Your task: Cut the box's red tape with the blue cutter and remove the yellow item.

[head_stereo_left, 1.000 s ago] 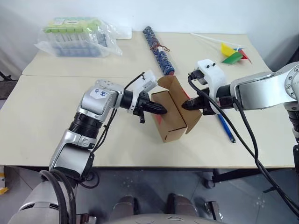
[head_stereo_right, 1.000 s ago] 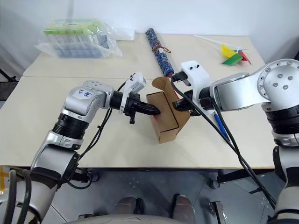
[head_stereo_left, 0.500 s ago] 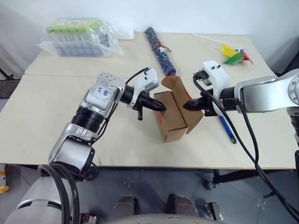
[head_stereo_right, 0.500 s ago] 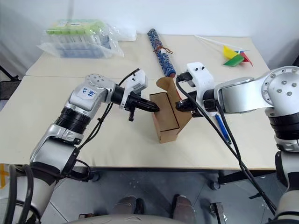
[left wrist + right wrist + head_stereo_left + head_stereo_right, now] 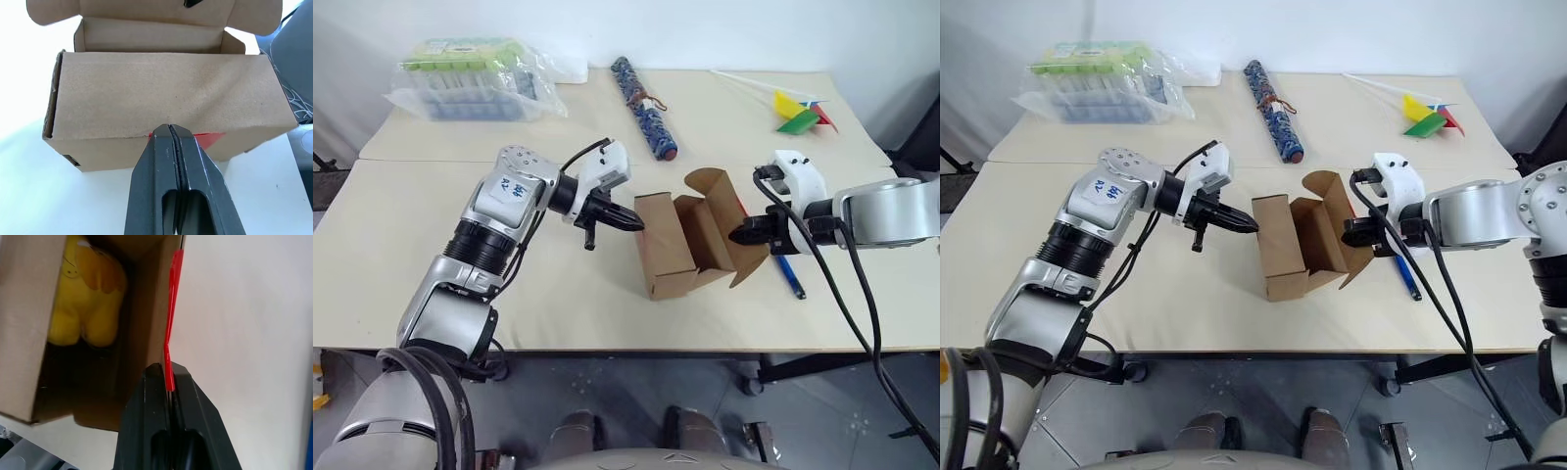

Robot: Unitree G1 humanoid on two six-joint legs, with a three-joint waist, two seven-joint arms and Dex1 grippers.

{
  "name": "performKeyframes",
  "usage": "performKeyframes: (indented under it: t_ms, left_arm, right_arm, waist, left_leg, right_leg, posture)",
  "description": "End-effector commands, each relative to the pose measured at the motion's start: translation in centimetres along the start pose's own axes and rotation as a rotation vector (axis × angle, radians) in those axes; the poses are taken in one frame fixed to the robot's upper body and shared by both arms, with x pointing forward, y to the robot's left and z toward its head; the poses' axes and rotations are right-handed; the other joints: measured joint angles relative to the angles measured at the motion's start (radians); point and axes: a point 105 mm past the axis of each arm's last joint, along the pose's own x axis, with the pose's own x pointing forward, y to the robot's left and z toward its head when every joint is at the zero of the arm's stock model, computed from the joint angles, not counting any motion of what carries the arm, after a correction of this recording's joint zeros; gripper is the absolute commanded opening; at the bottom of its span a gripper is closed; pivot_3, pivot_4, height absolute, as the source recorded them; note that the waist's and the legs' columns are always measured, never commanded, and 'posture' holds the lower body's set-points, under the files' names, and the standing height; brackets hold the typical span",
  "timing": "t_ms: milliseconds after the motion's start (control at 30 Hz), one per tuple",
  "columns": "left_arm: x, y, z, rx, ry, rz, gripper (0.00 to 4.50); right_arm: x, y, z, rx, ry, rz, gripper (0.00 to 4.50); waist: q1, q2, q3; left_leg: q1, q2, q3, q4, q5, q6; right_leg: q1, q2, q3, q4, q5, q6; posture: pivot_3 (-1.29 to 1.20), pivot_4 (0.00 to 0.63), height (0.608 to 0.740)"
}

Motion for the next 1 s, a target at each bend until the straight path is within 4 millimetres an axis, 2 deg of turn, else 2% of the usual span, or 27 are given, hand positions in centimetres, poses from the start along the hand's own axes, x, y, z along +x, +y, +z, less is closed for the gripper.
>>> performKeyframes:
  t_ms: [33, 300, 467, 800, 900, 1000]
  left_arm:
    - [0.7, 0.0, -2.8, -0.066, 0.101, 0.012, 0.00]
    - [0.0, 0.0, -4.6, -0.098, 0.149, 0.032, 0.00]
    - [-0.2, -0.4, -5.2, -0.111, 0.167, 0.035, 0.00]
    - [-1.1, -0.9, -7.1, -0.161, 0.205, 0.070, 0.00]
    - [-1.1, -0.8, -7.2, -0.170, 0.203, 0.085, 0.00]
    - [-1.0, -0.7, -7.3, -0.170, 0.203, 0.091, 0.00]
  right_arm:
    - [0.3, 1.0, -0.8, -0.029, 0.032, 0.047, 0.05]
    - [0.5, -0.2, -3.1, -0.005, 0.091, 0.017, 0.05]
    - [0.7, 0.6, -3.4, -0.020, 0.096, 0.064, 0.05]
    - [0.6, 0.4, -4.1, -0.015, 0.112, 0.066, 0.05]
    - [0.6, 0.5, -4.1, -0.017, 0.116, 0.074, 0.05]
    - [0.7, 0.5, -4.2, -0.010, 0.123, 0.079, 0.05]
  waist:
    - [0.000, 0.000, 0.000]
    - [0.001, 0.000, 0.000]
    - [-0.001, 0.001, -0.001]
    - [0.008, 0.006, -0.003]
    - [0.014, 0.000, 0.001]
    - [0.012, -0.001, 0.001]
  left_leg:
    - [0.000, 0.000, 0.000, 0.000, 0.000, 0.000]
    - [0.000, 0.000, 0.000, 0.000, 0.000, 0.000]
    - [0.001, 0.000, 0.000, 0.000, 0.000, 0.000]
    - [0.002, 0.000, 0.001, 0.000, 0.000, 0.000]
    - [-0.003, -0.001, 0.000, 0.002, 0.000, 0.001]
    - [-0.010, -0.001, -0.001, 0.005, -0.001, 0.002]
  right_leg:
    - [0.000, 0.000, 0.000, 0.000, 0.000, 0.000]
    - [0.000, 0.000, 0.000, 0.000, 0.000, 0.000]
    - [0.000, 0.000, 0.001, 0.000, 0.000, 0.000]
    - [0.001, 0.000, 0.002, 0.000, 0.000, 0.000]
    - [-0.001, 0.000, 0.003, -0.001, 0.000, 0.000]
    - [-0.004, 0.000, -0.001, -0.002, 0.001, 0.000]
  posture:
    - [0.00, 0.150, 0.740]
    - [0.00, 0.150, 0.740]
    - [0.00, 0.150, 0.740]
    - [0.00, 0.150, 0.740]
    - [0.00, 0.150, 0.740]
    - [0.00, 0.150, 0.740]
